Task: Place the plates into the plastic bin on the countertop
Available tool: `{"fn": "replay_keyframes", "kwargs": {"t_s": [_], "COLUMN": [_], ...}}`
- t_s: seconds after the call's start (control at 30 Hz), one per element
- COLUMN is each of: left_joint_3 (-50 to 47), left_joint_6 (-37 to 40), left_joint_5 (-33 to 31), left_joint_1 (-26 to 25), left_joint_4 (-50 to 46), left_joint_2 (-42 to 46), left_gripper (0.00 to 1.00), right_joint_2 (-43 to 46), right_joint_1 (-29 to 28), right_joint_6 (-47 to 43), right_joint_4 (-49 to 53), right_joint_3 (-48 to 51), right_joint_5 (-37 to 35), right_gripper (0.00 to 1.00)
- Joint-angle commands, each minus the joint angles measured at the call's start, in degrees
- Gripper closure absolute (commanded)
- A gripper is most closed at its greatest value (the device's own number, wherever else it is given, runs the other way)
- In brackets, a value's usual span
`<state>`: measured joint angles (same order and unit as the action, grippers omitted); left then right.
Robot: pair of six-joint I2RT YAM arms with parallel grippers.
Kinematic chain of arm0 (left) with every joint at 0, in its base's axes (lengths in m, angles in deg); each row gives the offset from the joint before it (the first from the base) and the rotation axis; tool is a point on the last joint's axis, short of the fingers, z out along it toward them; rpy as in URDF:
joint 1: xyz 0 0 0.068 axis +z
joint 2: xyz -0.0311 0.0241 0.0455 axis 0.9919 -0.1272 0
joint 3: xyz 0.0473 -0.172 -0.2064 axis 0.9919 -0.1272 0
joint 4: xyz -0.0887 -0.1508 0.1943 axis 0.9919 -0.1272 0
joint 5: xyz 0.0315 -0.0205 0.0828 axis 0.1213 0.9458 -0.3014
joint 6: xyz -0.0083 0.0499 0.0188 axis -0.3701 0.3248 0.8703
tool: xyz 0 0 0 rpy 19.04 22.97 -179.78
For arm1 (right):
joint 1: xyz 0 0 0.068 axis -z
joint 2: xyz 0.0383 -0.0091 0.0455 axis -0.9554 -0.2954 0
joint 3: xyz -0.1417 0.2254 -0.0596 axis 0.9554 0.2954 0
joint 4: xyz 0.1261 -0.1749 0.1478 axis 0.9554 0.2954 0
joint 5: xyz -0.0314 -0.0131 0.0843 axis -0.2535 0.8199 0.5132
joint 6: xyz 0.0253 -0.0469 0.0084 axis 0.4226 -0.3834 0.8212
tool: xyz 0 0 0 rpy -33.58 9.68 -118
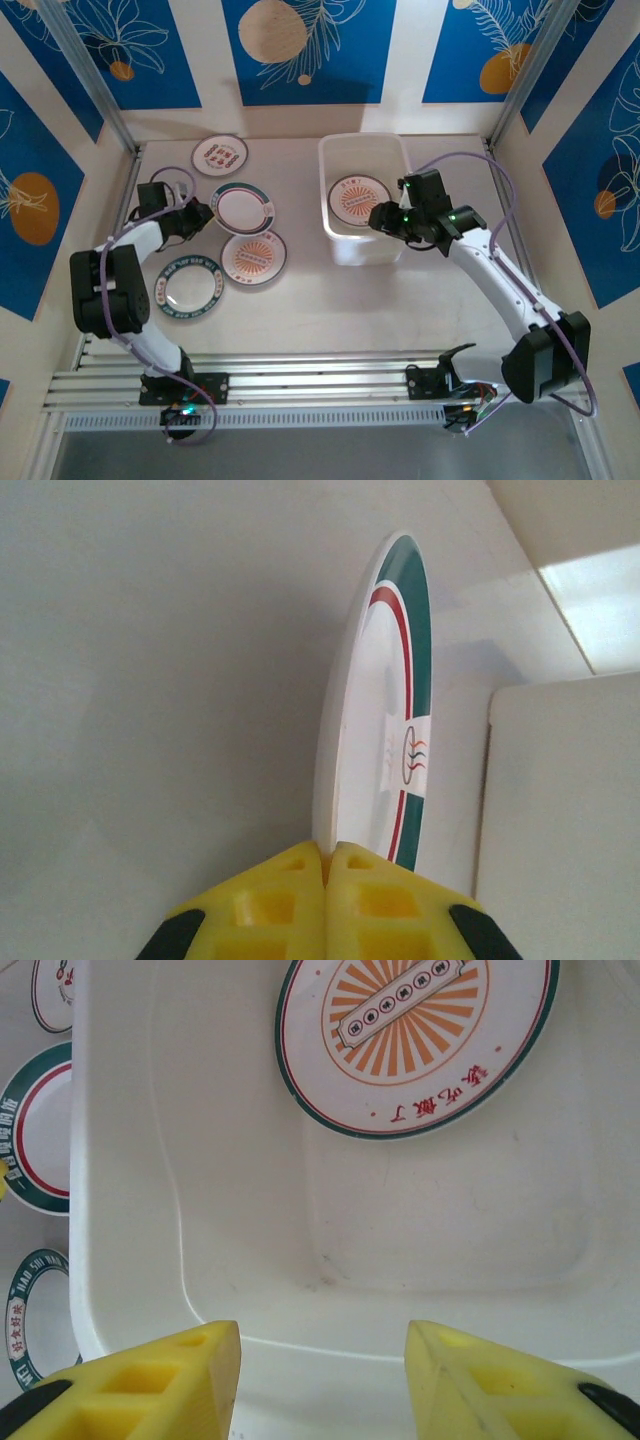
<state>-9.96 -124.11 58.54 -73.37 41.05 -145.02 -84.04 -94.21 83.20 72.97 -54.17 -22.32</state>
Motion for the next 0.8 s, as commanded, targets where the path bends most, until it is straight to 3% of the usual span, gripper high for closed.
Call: {"fn": "replay_keyframes", "kwargs": {"t_s": [0.0,0.33,0.77], "left_joint_3": [-0.9,-1.8,1.9], "left_joint_6": [-0.6,0.6,0.3], "left_joint_5": [2.9,2.8,1.4], "left_joint_1": [-0.6,-4.2,-10.7], "left_joint_4": [1.1,-4.0,-9.1], "left_joint_2": [5.3,16.8,26.7], "left_gripper": [1.0,1.0,1.0], "right_joint_2": [2.5,5.6,8.7], "right_joint_1": [-0.9,-5.4,-11.3], "right_joint_6": [1.5,0.6,-1.0], "right_joint_4": [0.5,-0.2,-5.9], "right_joint_3": [1.6,2.2,2.7], "right_joint_5": [-1.1,-3.8,-1.8], "right_gripper": [0.52,0.51,0.5]}}
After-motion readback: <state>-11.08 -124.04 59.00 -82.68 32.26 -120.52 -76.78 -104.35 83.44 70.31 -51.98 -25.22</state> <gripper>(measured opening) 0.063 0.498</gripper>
